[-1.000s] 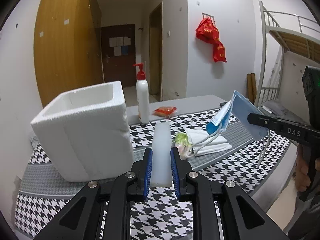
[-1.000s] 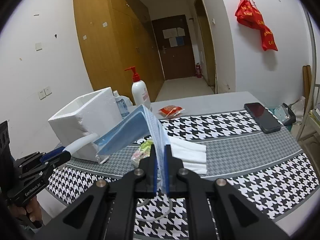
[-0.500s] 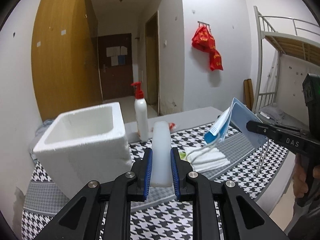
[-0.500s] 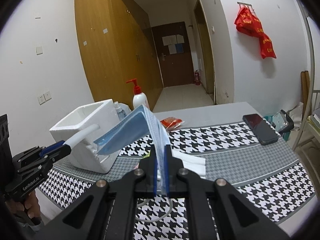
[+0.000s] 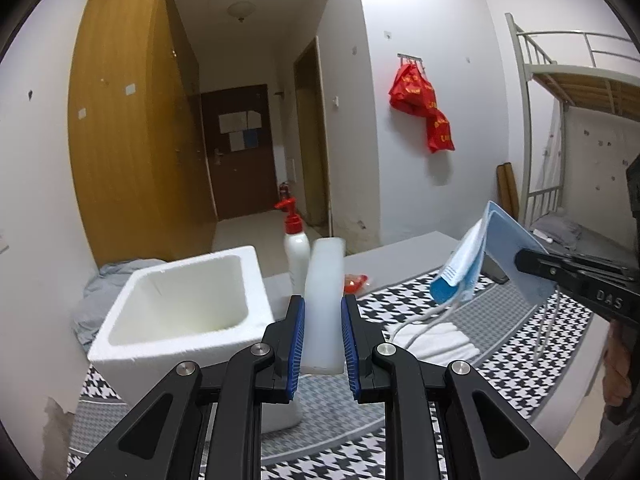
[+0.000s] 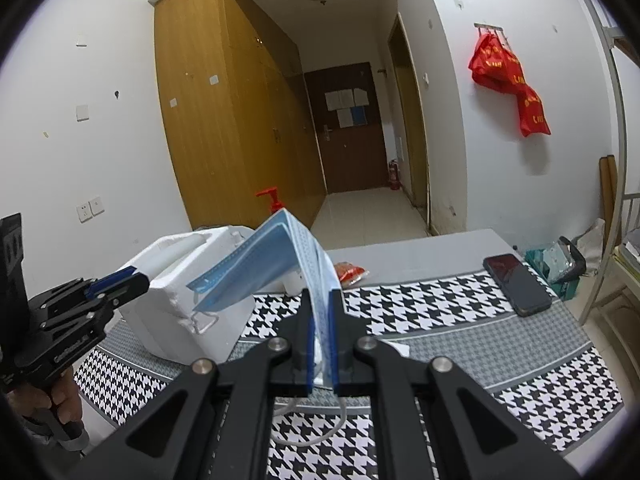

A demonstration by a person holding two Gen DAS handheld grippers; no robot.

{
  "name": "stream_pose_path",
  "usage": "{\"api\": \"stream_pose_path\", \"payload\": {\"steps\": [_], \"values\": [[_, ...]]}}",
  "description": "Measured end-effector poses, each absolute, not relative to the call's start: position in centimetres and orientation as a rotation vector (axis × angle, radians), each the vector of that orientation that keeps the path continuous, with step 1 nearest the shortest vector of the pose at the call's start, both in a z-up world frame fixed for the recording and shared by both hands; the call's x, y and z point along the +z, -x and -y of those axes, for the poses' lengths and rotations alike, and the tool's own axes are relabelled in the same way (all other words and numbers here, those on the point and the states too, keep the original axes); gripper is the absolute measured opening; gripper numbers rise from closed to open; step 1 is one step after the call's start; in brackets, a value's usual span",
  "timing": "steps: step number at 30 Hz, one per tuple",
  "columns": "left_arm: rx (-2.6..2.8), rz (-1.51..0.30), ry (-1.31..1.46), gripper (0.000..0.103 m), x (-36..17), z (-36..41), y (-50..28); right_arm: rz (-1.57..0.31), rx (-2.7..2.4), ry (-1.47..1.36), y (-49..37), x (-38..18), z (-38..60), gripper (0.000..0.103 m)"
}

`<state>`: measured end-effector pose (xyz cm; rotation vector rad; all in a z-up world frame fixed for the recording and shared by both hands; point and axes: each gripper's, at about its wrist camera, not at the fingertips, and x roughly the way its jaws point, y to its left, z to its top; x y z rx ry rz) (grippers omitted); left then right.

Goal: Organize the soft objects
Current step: 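Lift the white stick with the left gripper while the right gripper carries the blue mask toward the box, then lower the white stick into the foam box and open the left gripper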

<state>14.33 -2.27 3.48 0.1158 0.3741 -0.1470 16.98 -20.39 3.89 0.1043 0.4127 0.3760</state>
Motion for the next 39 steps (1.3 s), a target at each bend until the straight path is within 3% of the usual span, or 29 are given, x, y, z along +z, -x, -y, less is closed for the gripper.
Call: {"api": "stream_pose_path", "payload": {"steps": [39], "values": [[0.067,-0.451,-0.053,0.023,3.5,-6.3,-19.8,-0.429,0.459,-0.088,-19.8,3.6,15.8,0.008]]}}
